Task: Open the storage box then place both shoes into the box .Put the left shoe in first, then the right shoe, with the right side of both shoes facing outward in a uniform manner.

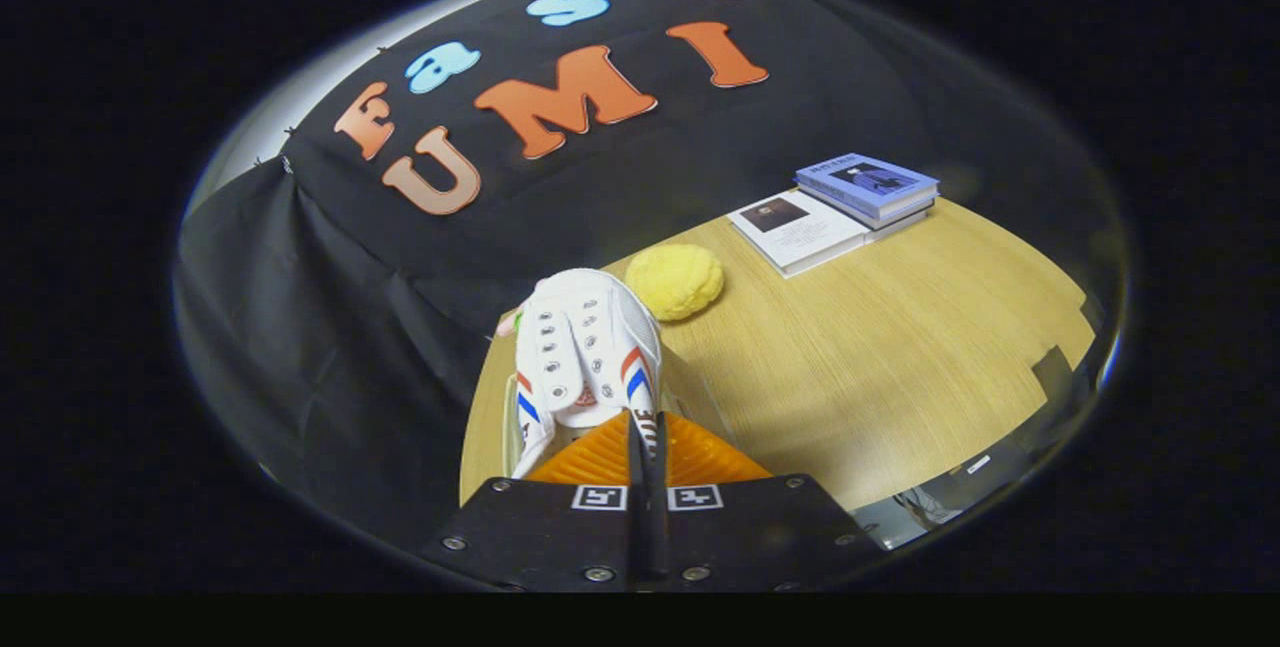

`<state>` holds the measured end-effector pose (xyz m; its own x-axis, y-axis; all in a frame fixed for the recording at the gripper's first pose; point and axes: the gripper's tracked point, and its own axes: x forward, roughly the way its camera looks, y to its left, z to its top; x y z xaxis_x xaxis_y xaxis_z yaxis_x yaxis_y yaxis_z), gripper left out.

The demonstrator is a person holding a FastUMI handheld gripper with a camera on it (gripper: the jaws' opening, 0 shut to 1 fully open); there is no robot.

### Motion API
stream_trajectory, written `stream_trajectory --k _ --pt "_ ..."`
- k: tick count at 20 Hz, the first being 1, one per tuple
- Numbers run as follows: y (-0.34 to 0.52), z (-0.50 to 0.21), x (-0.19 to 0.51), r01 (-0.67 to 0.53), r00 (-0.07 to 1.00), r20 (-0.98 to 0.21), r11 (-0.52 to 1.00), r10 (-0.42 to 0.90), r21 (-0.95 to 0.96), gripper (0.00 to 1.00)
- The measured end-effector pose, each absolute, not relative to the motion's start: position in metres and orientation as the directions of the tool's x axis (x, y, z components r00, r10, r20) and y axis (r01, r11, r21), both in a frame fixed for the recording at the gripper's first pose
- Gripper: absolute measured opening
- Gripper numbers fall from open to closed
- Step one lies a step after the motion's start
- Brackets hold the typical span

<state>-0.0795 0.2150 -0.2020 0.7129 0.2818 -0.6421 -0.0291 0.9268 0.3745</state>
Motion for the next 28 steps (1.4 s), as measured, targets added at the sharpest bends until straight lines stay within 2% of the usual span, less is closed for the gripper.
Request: stream_trajectory --k 5,10,14,16,17,18,24,28 --pt "0.237 -0.218 -0.083 -0.058 0.688 -0.672 0.944 0.273 0.324 0.00" --pt "0.246 -0.235 -0.080 -0.103 0.674 -0.710 0.978 0.201 0.179 0.01" --pt "0.256 -0.250 -0.080 -0.108 0.647 -0.744 0.986 0.169 0.130 0.04" --pt "0.271 -0.245 -0.077 -0.121 0.647 -0.732 0.976 0.214 0.179 0.10" --pt "0.282 -0.235 -0.074 -0.138 0.662 -0.705 0.966 0.254 0.218 0.21" --pt "0.288 -0.221 -0.068 -0.153 0.683 -0.677 0.959 0.276 0.237 0.24" --pt "0.294 -0.167 -0.042 -0.245 0.770 -0.559 0.952 0.307 0.185 0.98" --pt "0.280 -0.122 -0.027 -0.264 0.840 -0.469 0.960 0.274 0.088 0.98"
